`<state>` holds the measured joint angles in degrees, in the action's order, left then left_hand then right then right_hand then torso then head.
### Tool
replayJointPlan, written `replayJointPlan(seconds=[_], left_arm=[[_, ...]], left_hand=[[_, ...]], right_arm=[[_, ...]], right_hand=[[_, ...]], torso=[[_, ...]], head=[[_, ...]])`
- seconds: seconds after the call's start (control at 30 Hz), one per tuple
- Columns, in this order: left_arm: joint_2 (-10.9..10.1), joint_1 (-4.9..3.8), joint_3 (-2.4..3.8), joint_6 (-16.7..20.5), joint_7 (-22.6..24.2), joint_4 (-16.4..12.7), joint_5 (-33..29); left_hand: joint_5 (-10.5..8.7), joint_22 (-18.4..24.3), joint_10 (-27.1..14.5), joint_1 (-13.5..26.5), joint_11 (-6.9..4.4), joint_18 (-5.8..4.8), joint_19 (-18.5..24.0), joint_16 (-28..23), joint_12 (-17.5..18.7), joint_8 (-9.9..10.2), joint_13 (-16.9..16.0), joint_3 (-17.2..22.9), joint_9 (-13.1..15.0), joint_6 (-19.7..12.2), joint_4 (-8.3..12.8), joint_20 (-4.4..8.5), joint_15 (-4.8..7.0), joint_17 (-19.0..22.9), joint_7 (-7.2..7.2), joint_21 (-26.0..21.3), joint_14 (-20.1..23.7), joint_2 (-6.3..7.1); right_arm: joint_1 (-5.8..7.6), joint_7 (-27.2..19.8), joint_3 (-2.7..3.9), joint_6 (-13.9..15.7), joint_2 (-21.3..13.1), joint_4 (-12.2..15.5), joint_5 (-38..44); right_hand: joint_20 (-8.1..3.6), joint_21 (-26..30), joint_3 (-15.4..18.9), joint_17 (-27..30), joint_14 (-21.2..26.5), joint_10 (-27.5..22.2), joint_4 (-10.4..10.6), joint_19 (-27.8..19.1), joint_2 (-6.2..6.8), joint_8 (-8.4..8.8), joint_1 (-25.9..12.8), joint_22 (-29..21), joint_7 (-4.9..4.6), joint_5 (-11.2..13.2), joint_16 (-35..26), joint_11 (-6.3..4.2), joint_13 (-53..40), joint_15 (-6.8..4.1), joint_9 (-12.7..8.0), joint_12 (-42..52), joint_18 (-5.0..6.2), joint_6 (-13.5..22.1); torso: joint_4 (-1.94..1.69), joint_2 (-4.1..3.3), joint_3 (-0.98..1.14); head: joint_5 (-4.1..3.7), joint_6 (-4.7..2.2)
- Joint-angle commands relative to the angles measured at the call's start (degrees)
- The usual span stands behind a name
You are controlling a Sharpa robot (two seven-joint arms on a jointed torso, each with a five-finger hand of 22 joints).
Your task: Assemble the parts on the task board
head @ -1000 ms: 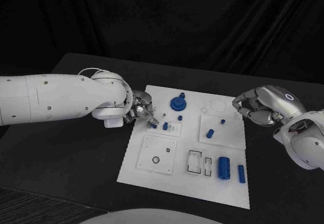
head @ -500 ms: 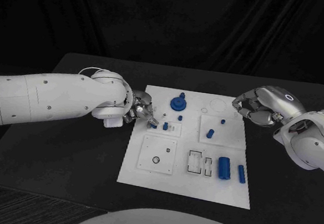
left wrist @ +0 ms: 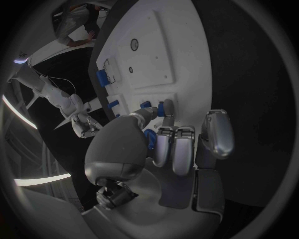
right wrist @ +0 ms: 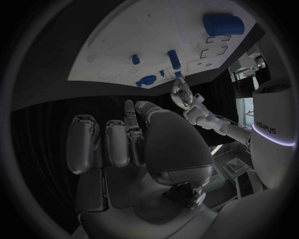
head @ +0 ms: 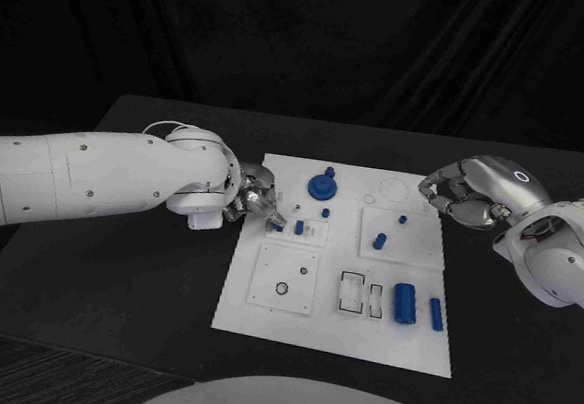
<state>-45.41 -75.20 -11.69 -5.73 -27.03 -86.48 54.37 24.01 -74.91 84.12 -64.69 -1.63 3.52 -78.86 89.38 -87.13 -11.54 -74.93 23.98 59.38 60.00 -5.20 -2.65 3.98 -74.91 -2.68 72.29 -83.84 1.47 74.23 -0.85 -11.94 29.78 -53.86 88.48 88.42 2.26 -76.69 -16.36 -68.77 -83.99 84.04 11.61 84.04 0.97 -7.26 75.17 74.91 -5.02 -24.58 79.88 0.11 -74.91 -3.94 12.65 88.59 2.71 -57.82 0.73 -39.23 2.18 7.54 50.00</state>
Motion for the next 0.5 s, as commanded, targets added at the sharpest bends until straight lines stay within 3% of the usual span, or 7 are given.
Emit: replayJointPlan(seconds=[0.03, 0.07, 0.33, 0.5], left_arm=[[0.1, 0.45, -0.47, -2.0, -1.5, 0.2, 0.2], [0.1, 0.45, -0.47, -2.0, -1.5, 0.2, 0.2], [0.4, 0.45, -0.47, -2.2, -1.8, 0.3, 0.2], [0.4, 0.46, -0.47, -2.4, -2.2, 0.3, 0.2]], left_hand=[[-2.65, -9.5, 3.7, 0.7, 0.08, 0.71, -0.1, -0.4, 0.3, 0.4, -12.5, -0.4, -0.3, 0.1, -0.4, 0.06, -0.06, -13.5, 0.45, -0.4, -5.0, -0.49], [-7.60, -9.3, 3.5, 2.4, 0.29, 0.77, 0.1, -0.6, 0.5, 1.2, -12.3, -1.6, -1.0, -0.3, -2.2, -0.06, -0.26, -13.3, 0.22, -0.9, -4.9, -0.81], [-18.80, -9.2, 3.2, 8.4, 1.37, 0.92, 0.5, -0.9, 0.8, 5.2, -12.1, -8.9, -6.6, 0.0, -8.5, -0.87, -1.13, -12.9, -1.01, -1.7, -4.6, -0.57], [-20.47, -9.1, 3.2, 9.6, 1.52, 0.95, 0.5, -0.9, 0.9, 5.9, -12.1, -11.7, -7.9, 0.4, -10.1, -1.04, -1.26, -12.9, -1.13, -1.9, -4.5, -0.92]], right_arm=[[-0.14, 1.1, 0.04, -0.2, 0.0, 0.1, 0.1], [-0.14, 1.1, 0.04, -0.2, 0.0, 0.1, 0.1], [-0.14, 1.1, 0.04, -0.2, -0.1, 0.1, 0.1], [-0.14, 1.1, 0.04, -0.2, -0.1, 0.1, 0.1]], right_hand=[[0.44, 0.2, 0.0, 0.0, -2.5, 4.4, -0.4, 0.8, 0.12, 0.39, 0.6, 11.1, -0.23, -0.3, -0.2, 0.34, -11.7, 0.40, 0.1, -0.2, 0.31, -0.3], [0.44, 0.2, 0.0, 0.0, -2.5, 4.4, -0.4, 0.8, 0.12, 0.39, 0.6, 11.1, -0.23, -0.3, -0.2, 0.34, -11.7, 0.40, 0.1, -0.2, 0.31, -0.3], [0.44, 0.2, 0.0, 0.0, -2.5, 4.4, -0.4, 0.8, 0.12, 0.39, 0.6, 11.1, -0.23, -0.3, -0.2, 0.34, -11.7, 0.40, 0.1, -0.2, 0.31, -0.3], [0.45, 0.2, -0.2, 0.0, -2.5, 4.4, -0.6, 0.8, 0.07, 0.40, 0.7, 11.1, -0.26, -0.4, -0.3, 0.37, -11.6, 0.41, 0.1, -0.3, 0.31, -0.3]], torso=[[0.02, -0.01, 0.00], [0.04, -0.02, 0.00], [0.07, 0.03, 0.06], [0.11, 0.04, 0.08]], head=[[0.03, 0.00], [0.06, 0.00], [0.01, 0.00], [-0.02, 0.00]])
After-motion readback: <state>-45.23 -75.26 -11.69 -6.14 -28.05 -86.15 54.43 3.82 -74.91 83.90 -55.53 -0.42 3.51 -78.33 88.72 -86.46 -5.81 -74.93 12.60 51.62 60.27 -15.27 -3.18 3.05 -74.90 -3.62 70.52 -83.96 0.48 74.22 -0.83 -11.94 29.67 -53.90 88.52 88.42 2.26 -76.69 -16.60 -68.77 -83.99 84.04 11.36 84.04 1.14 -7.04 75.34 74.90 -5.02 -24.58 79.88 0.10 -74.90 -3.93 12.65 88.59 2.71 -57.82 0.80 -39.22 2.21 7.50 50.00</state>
